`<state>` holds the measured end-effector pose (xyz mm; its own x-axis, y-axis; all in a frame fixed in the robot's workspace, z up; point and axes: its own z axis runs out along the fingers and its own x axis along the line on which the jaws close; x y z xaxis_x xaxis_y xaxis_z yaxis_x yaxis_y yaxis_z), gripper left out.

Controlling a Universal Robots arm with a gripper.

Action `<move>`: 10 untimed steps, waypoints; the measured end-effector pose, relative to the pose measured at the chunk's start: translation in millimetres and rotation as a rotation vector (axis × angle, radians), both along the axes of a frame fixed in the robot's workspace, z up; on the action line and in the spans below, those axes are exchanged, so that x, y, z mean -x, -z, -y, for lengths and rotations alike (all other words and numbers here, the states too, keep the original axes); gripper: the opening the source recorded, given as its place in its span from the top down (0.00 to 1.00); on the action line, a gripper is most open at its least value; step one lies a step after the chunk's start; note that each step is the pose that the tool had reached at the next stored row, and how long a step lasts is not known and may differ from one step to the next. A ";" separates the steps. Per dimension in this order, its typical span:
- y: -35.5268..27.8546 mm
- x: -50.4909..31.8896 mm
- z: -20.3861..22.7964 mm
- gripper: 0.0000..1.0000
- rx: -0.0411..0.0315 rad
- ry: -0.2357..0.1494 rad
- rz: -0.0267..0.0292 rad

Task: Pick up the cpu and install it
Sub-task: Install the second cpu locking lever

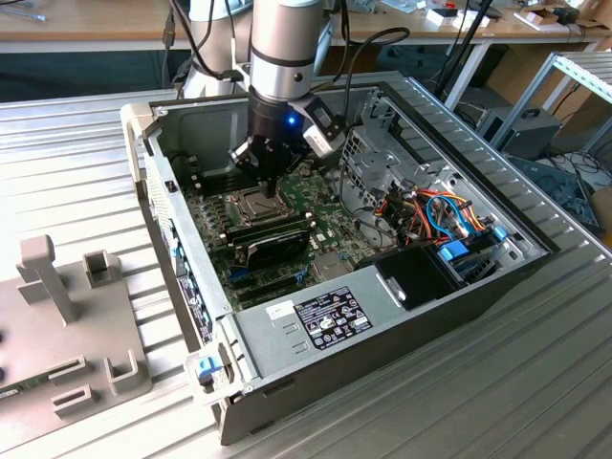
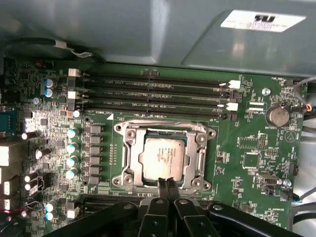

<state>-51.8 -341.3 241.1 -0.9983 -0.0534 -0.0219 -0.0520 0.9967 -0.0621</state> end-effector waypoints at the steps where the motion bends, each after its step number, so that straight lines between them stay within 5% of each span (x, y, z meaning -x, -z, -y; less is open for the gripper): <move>1: -0.1 0.2 1.0 0.89 0.0000 0.000 0.0000; 10: -5.1 1.0 10.3 0.89 0.0000 0.000 0.0000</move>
<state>-52.7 -351.6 246.2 -0.9983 -0.0535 -0.0219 -0.0521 0.9967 -0.0621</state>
